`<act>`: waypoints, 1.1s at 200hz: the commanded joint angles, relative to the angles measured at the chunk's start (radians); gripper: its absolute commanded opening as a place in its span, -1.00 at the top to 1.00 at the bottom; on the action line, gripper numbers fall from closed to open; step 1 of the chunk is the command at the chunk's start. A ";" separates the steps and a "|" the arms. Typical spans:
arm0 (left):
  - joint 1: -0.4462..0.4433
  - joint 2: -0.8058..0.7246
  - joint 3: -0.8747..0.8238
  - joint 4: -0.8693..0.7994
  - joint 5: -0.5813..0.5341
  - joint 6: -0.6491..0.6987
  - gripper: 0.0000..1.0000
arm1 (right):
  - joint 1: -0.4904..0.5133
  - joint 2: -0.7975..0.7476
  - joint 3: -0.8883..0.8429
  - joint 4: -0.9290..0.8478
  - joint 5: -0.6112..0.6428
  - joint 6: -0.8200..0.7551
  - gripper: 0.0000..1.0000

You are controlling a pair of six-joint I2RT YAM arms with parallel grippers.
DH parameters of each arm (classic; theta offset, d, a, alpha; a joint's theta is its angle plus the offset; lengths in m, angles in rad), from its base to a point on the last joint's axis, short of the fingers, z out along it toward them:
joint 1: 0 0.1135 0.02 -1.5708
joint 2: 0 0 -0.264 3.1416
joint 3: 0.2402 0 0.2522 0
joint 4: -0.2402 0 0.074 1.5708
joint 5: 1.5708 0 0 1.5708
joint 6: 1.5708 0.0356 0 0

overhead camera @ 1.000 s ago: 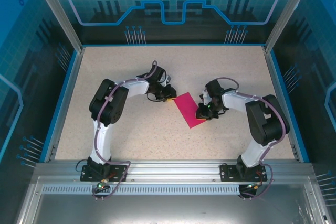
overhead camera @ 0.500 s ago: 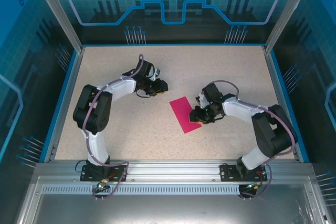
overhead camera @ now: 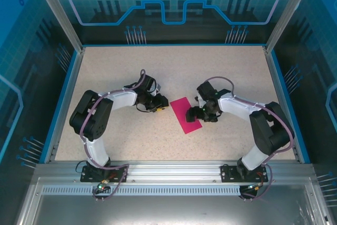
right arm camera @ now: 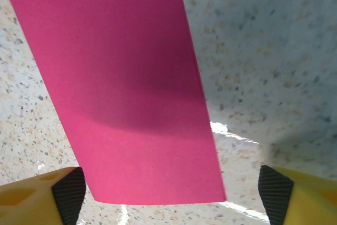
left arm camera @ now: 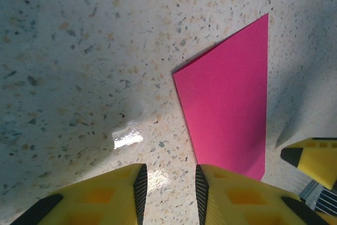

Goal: Fold a paper plane with a square sheet of paper (fold left side to right side)
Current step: Rotate the square sheet of paper at the center of the table.

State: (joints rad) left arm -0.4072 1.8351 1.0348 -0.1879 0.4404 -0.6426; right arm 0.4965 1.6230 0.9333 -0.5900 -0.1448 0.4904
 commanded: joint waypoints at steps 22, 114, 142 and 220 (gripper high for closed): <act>-0.004 -0.056 -0.015 0.002 -0.019 0.006 0.34 | 0.066 0.025 -0.008 -0.030 0.027 0.036 -0.99; -0.002 -0.073 -0.031 -0.007 -0.024 0.021 0.33 | 0.167 0.046 -0.009 -0.042 0.024 0.102 -0.98; -0.003 -0.080 -0.040 -0.007 -0.027 0.023 0.33 | 0.205 0.041 -0.006 -0.038 0.017 0.130 -0.98; -0.003 -0.108 -0.037 -0.008 -0.003 0.024 0.33 | 0.244 0.050 -0.008 0.073 -0.076 0.171 -0.98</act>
State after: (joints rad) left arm -0.4072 1.7676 1.0107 -0.1791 0.4229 -0.6449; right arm 0.7078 1.6493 0.9352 -0.5781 -0.0948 0.6235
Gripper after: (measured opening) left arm 0.336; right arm 0.992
